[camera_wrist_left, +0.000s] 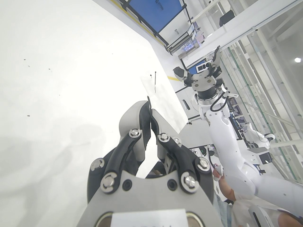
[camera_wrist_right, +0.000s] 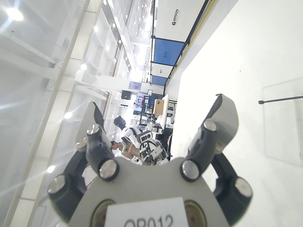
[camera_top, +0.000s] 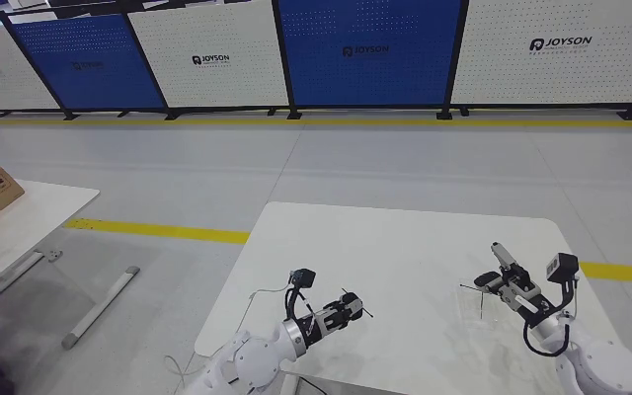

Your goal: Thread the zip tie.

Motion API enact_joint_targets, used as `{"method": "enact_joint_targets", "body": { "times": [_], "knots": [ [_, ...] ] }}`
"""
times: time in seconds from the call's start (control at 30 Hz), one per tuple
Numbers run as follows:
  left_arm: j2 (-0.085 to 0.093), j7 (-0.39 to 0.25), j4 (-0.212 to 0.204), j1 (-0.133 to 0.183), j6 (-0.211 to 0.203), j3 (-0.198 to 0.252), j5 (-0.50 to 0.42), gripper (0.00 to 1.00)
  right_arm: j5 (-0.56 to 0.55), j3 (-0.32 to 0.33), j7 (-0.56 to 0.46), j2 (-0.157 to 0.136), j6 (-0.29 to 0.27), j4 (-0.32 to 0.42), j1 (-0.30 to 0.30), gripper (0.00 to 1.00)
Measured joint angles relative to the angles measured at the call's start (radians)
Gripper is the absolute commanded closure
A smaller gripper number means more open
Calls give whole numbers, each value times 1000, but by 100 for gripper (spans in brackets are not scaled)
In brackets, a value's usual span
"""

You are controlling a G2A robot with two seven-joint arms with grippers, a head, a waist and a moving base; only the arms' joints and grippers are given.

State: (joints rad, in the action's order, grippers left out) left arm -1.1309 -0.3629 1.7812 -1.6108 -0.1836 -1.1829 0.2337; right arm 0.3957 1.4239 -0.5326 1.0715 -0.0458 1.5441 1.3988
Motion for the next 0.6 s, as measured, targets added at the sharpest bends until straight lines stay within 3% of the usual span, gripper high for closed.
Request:
{"method": "enact_joint_targets", "body": {
  "times": [0.33,0.5,0.6],
  "knots": [
    [-1,5,0,1,1,3,-5,100,0,0,0,0,0,0,0,0],
    [-5,51,15,8,1,5,-72,100,0,0,0,0,0,0,0,0],
    [-8,94,36,12,-23,-19,-153,100,0,0,0,0,0,0,0,0]
  ]
}}
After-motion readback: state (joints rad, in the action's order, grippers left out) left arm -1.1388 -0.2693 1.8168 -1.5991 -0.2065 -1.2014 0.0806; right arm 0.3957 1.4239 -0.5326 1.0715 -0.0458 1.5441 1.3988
